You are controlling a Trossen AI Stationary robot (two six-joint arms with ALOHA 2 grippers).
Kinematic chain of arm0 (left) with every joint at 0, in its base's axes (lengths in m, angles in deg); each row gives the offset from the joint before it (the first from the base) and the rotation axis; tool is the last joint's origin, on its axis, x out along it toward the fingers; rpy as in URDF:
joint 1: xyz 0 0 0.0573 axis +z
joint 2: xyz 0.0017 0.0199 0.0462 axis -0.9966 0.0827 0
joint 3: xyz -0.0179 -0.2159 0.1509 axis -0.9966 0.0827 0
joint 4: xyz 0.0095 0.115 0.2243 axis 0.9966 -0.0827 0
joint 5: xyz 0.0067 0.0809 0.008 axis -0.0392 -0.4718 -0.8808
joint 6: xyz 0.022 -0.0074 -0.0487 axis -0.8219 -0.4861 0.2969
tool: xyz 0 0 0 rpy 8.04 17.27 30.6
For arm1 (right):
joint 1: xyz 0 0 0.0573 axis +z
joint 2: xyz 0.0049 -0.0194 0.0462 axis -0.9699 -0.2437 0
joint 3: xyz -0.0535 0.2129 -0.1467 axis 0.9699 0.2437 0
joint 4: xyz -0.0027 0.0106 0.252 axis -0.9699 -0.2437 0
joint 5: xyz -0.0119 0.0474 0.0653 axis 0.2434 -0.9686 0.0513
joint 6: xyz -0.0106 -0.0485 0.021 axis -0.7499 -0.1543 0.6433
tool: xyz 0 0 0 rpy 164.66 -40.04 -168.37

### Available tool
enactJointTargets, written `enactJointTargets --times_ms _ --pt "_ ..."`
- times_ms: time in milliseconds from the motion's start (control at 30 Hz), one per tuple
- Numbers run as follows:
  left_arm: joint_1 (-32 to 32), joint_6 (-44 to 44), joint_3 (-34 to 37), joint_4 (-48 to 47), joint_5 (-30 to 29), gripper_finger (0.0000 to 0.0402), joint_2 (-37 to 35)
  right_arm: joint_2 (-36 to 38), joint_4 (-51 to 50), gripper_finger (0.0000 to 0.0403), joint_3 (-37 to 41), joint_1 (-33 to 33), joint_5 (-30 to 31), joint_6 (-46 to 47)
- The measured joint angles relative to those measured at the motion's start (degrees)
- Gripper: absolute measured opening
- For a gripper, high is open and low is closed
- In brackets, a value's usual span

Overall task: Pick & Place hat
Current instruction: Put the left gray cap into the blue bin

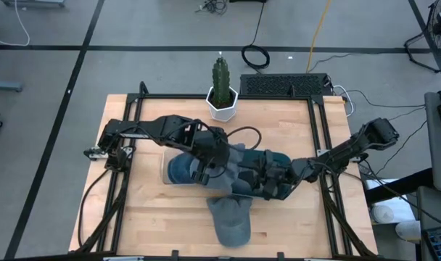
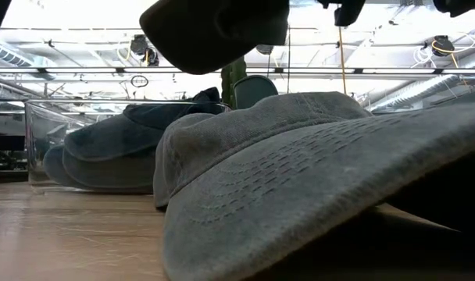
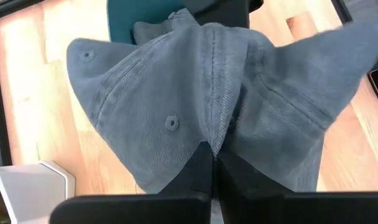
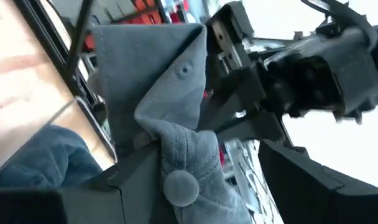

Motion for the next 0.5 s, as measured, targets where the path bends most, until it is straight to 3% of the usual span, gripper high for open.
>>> enactJointTargets --times_ms 233,500 --pt "-0.15 1.04 0.02 -0.19 0.94 0.0008 0.00 -0.06 -8.44 0.0251 -0.35 -1.80 -0.90 -0.46" --pt "-0.15 0.82 0.02 -0.09 2.01 0.0010 0.00 -0.06 -3.41 0.0251 -0.37 -2.82 -1.09 -2.96"
